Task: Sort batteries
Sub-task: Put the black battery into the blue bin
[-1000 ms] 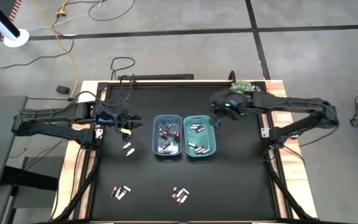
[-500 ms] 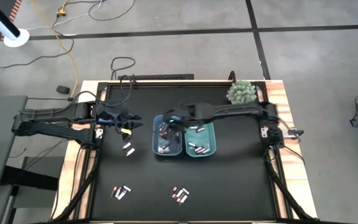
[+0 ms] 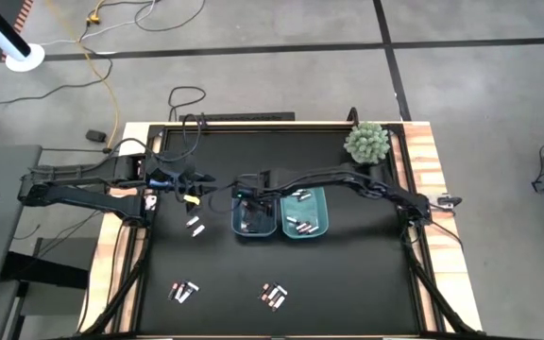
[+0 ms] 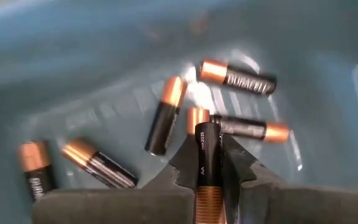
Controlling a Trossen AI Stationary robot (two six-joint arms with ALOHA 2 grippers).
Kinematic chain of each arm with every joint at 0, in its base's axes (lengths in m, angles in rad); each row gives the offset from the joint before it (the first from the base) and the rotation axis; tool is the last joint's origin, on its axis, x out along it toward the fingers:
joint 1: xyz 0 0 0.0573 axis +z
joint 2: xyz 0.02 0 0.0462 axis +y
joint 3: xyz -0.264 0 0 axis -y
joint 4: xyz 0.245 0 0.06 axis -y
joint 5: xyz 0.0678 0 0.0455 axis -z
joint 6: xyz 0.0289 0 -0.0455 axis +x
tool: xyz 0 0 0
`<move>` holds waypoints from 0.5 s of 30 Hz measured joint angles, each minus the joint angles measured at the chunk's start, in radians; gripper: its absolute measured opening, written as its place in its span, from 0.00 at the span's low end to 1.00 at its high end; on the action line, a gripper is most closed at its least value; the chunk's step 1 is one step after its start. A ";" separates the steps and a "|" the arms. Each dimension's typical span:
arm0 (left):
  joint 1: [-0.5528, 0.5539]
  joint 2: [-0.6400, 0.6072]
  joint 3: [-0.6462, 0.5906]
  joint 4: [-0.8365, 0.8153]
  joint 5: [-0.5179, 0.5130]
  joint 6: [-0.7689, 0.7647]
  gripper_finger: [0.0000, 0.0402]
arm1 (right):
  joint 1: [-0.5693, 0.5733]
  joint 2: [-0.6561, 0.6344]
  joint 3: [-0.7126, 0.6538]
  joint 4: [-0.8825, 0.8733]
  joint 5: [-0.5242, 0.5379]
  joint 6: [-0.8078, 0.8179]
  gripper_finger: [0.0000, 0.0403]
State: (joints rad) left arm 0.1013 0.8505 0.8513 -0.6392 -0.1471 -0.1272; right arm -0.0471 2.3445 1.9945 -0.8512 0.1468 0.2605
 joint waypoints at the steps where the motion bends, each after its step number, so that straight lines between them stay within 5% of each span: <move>1: 0.000 0.000 0.000 0.000 0.000 0.000 0.32 | 0.000 0.003 0.000 -0.014 0.000 0.001 0.12; 15: 0.000 0.000 0.000 0.000 0.000 0.000 0.32 | -0.019 -0.018 0.000 -0.029 -0.018 0.083 0.34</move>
State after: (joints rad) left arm 0.1017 0.8507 0.8513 -0.6388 -0.1471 -0.1272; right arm -0.0666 2.3264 1.9945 -0.8799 0.1287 0.3431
